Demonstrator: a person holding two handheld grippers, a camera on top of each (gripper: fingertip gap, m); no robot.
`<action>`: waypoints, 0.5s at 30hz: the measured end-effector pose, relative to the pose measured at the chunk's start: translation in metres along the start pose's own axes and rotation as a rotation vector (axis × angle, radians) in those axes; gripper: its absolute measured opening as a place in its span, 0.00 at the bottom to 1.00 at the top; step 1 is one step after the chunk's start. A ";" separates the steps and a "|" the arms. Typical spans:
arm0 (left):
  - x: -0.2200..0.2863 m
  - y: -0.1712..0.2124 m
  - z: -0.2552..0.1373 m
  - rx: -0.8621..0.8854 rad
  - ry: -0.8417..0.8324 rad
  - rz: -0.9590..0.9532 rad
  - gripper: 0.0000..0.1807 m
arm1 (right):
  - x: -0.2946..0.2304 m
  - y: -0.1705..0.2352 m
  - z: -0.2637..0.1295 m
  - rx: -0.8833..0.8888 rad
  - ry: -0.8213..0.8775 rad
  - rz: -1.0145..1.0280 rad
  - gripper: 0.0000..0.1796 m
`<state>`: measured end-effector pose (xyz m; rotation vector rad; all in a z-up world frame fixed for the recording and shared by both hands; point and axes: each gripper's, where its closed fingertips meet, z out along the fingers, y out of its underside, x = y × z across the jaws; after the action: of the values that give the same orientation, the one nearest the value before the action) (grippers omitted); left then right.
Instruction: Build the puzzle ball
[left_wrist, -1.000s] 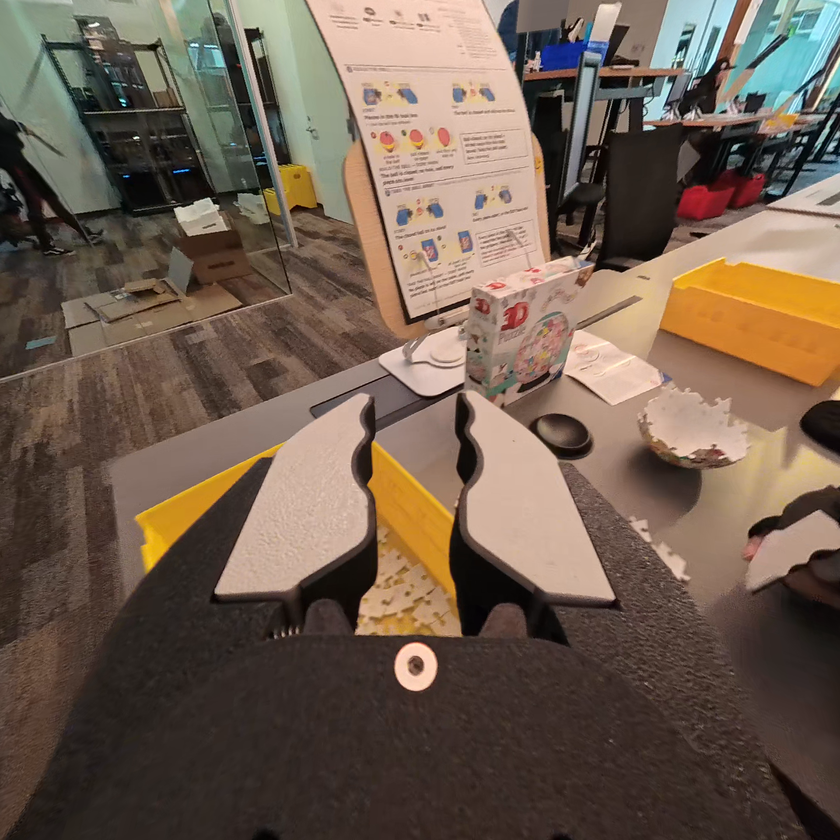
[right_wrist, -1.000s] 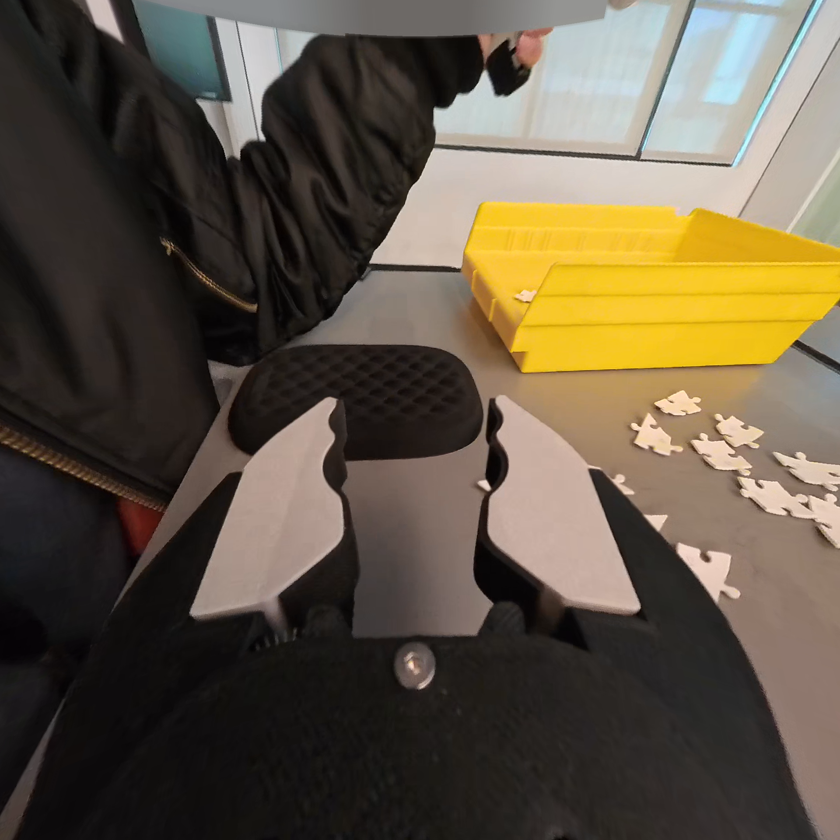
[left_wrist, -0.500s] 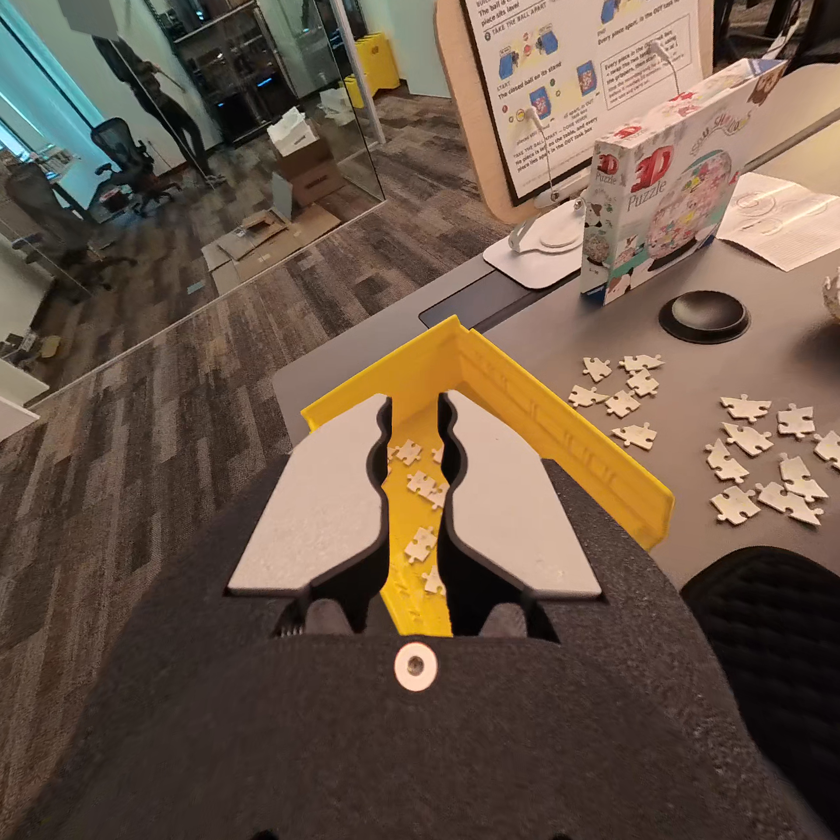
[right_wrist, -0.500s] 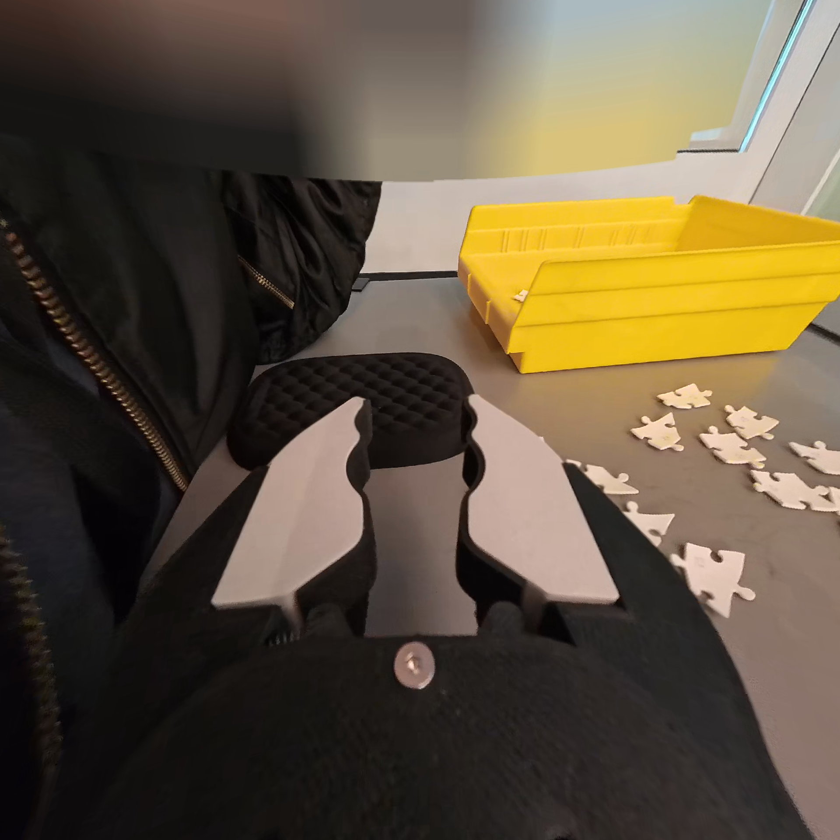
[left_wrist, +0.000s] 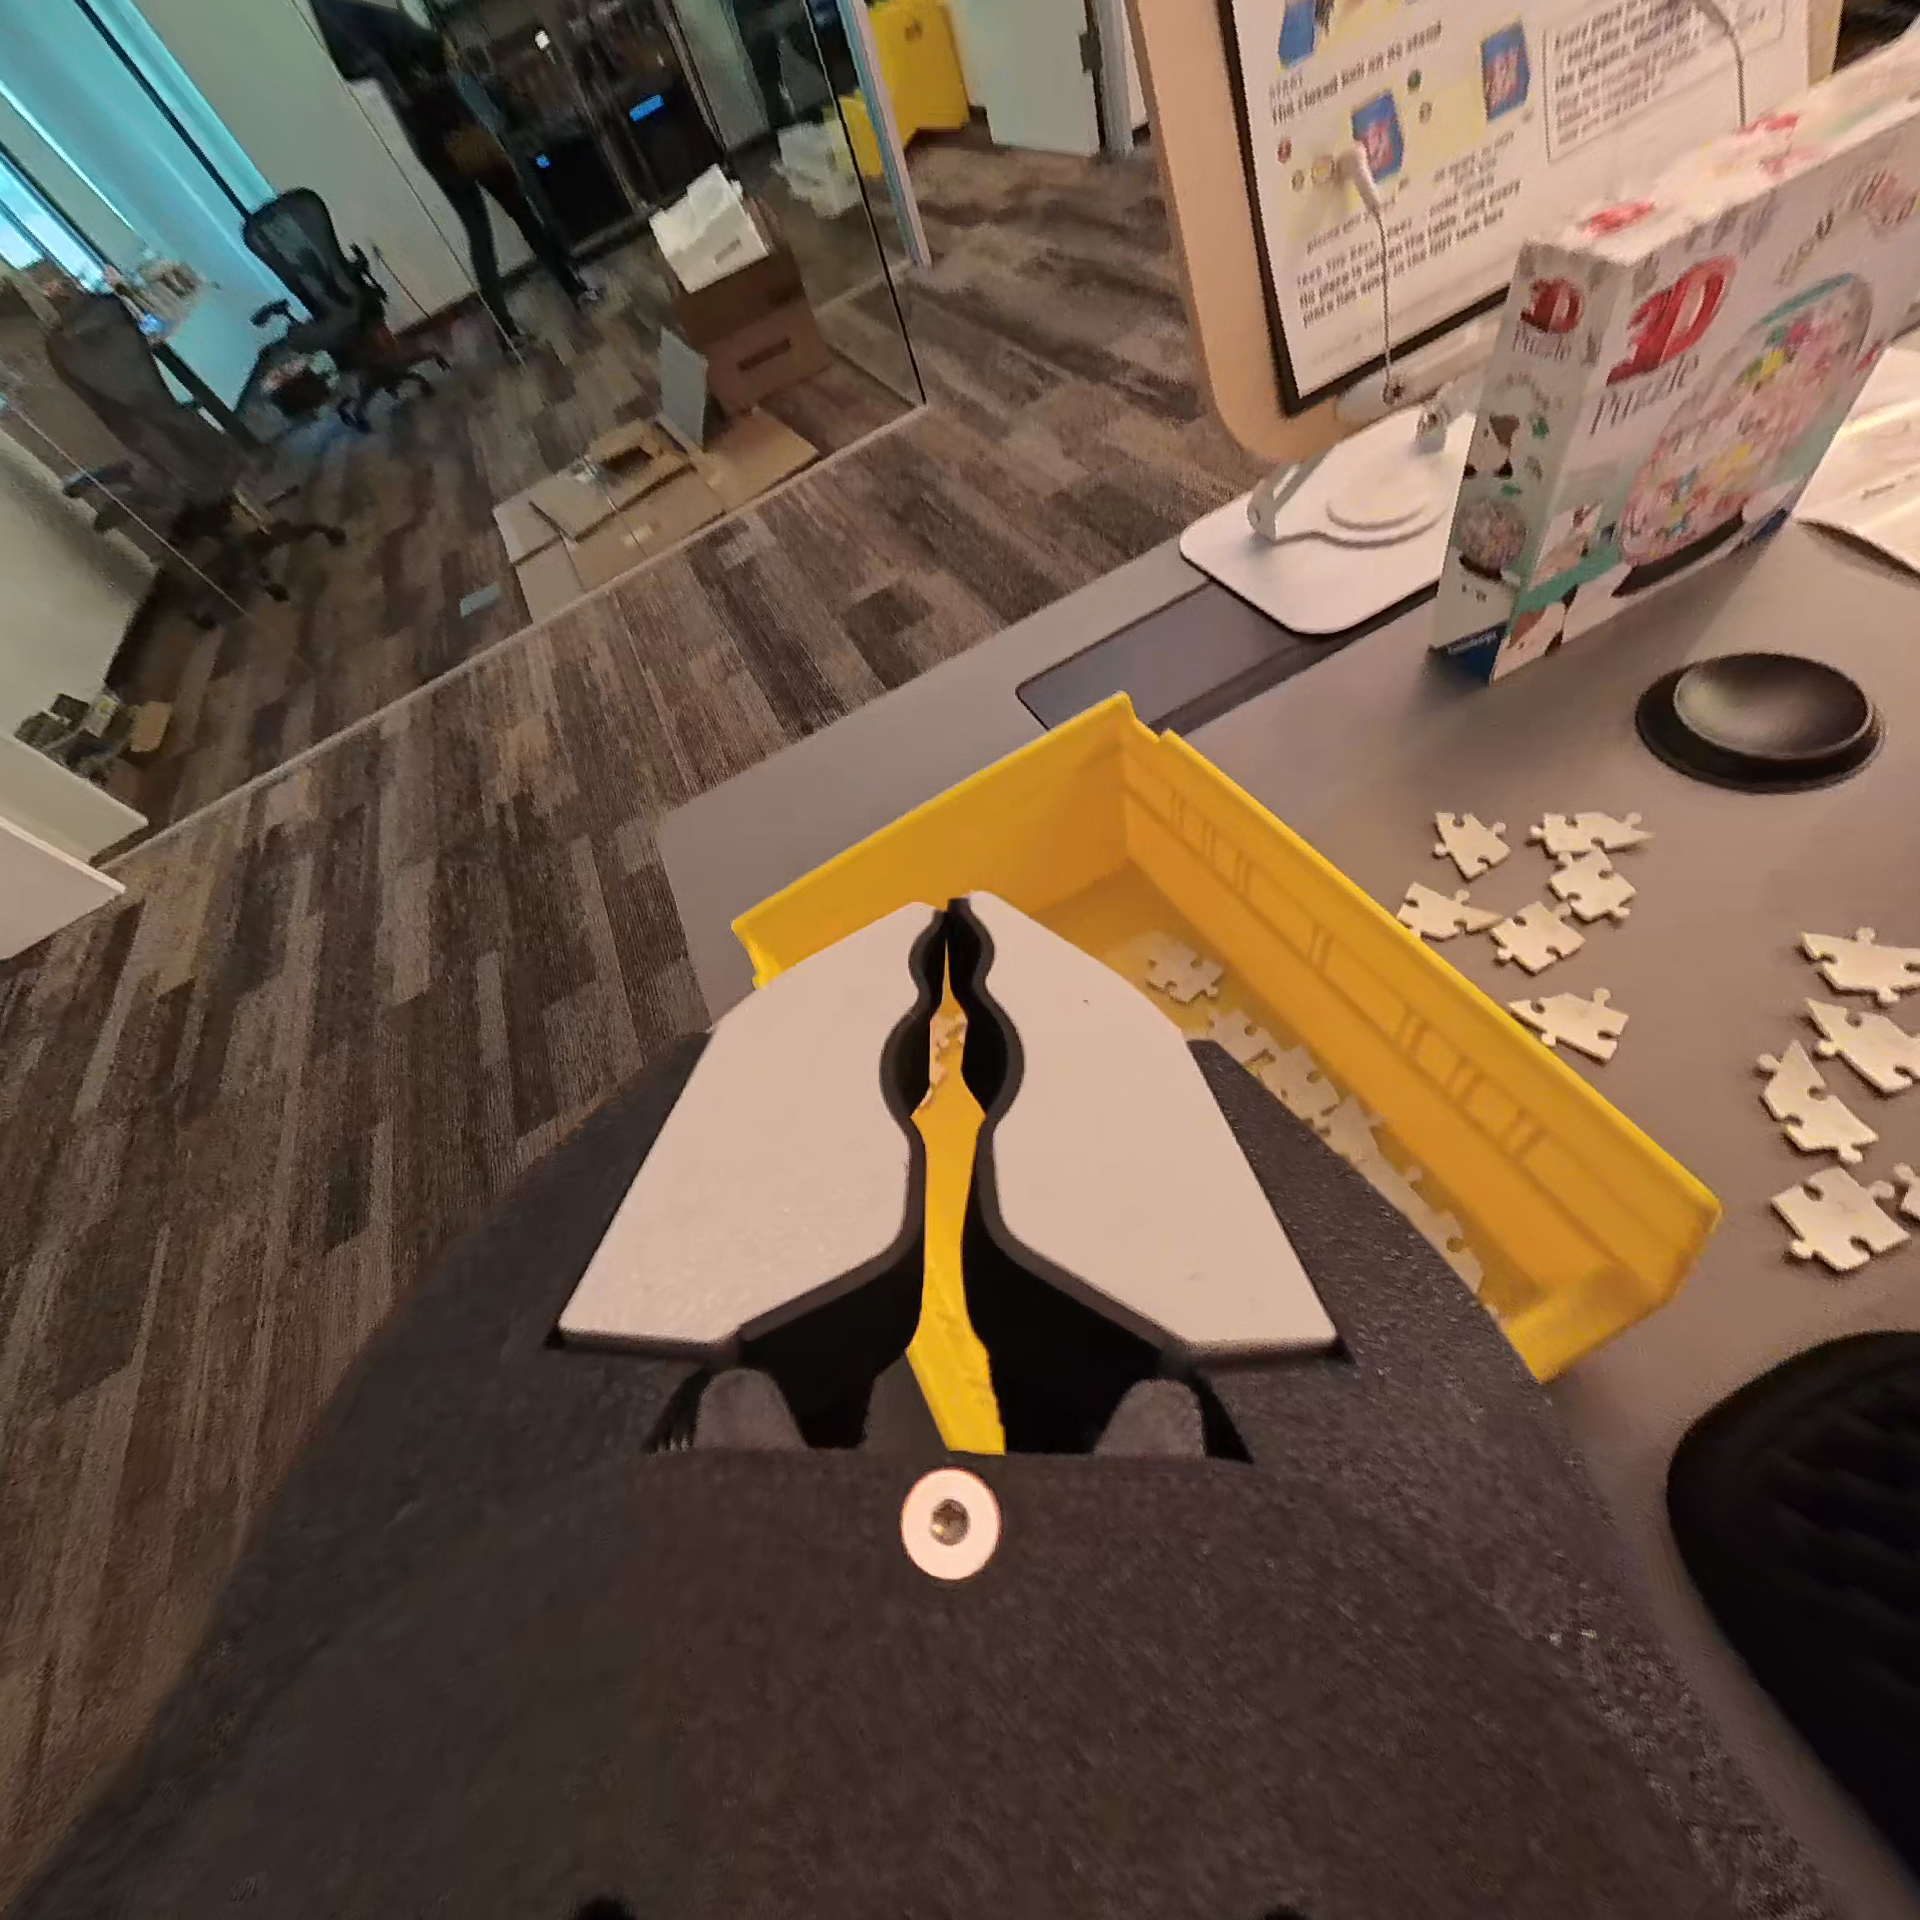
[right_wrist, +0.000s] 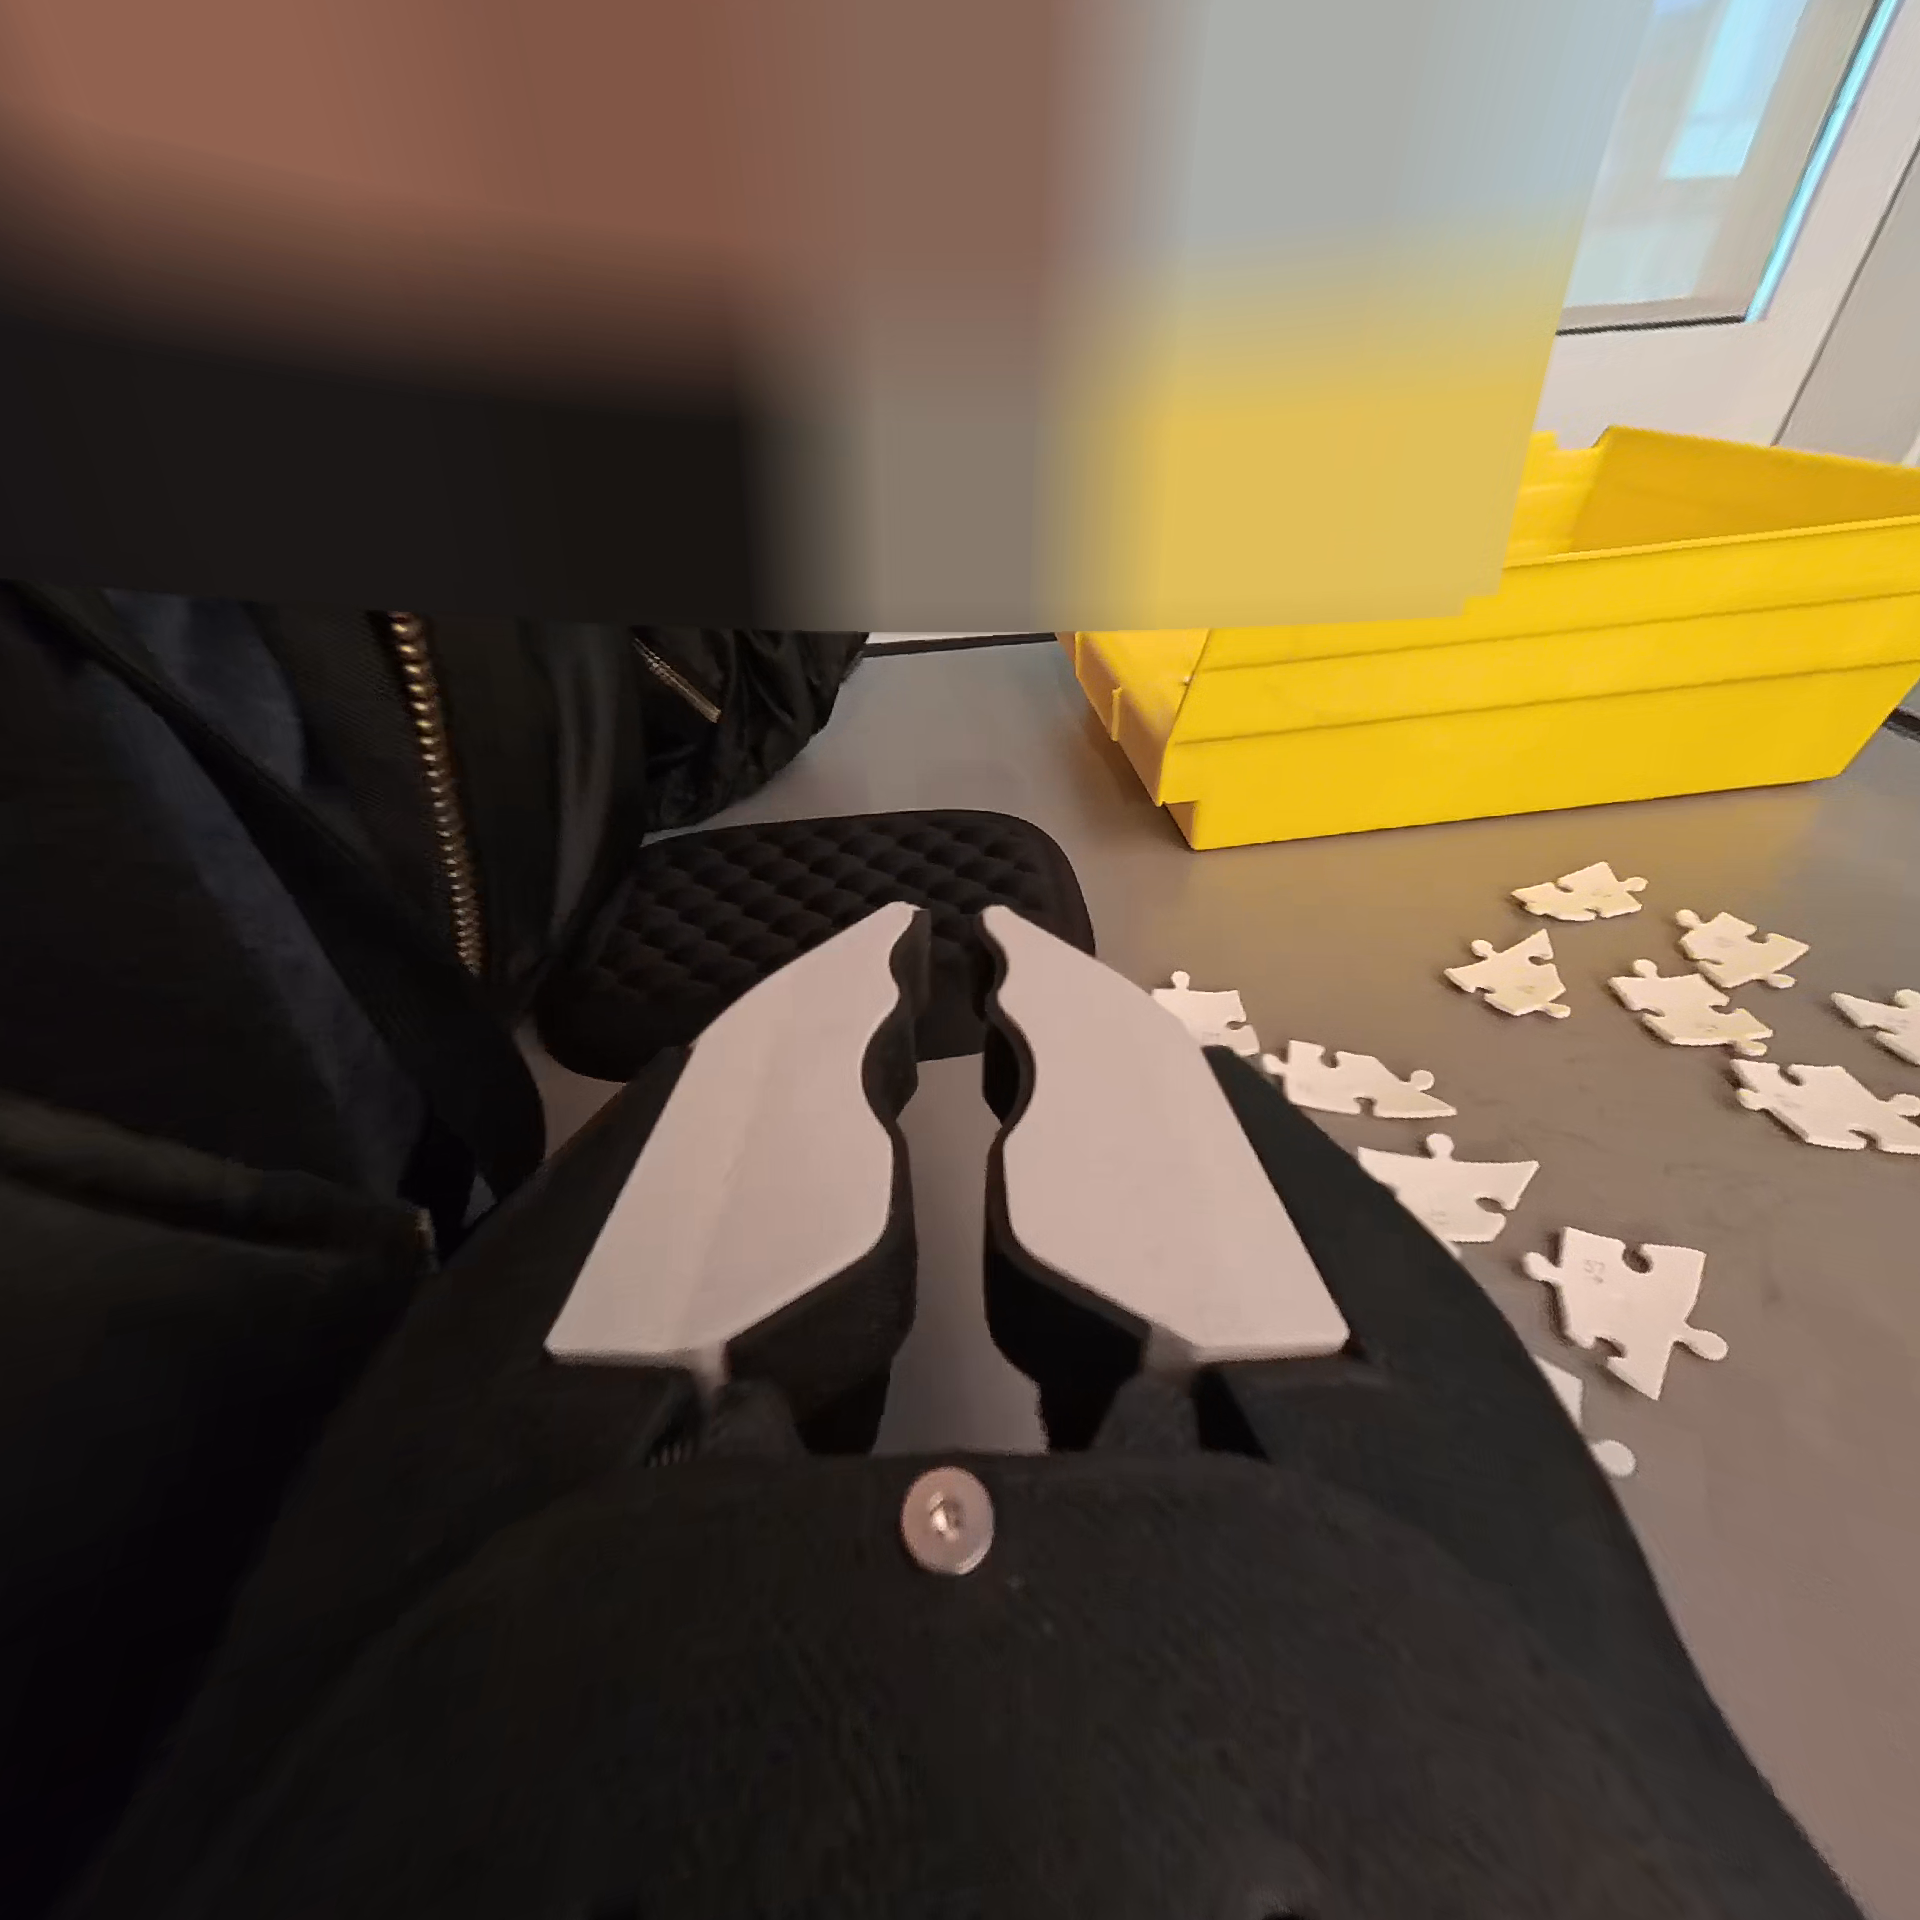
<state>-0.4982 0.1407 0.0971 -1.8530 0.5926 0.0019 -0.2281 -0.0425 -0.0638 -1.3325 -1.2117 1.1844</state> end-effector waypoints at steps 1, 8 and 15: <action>0.000 -0.003 0.000 0.015 -0.001 -0.003 0.00 | 0.000 0.001 0.000 -0.004 -0.004 0.008 0.04; 0.001 0.000 0.004 -0.003 0.010 0.002 0.00 | -0.002 0.002 0.000 -0.010 -0.024 0.018 0.01; 0.004 0.002 0.008 -0.019 0.018 0.009 0.00 | -0.001 0.003 0.000 -0.011 -0.024 0.030 0.01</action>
<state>-0.4935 0.1457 0.0918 -1.8708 0.6150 -0.0031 -0.2282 -0.0435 -0.0665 -1.3527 -1.2209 1.2190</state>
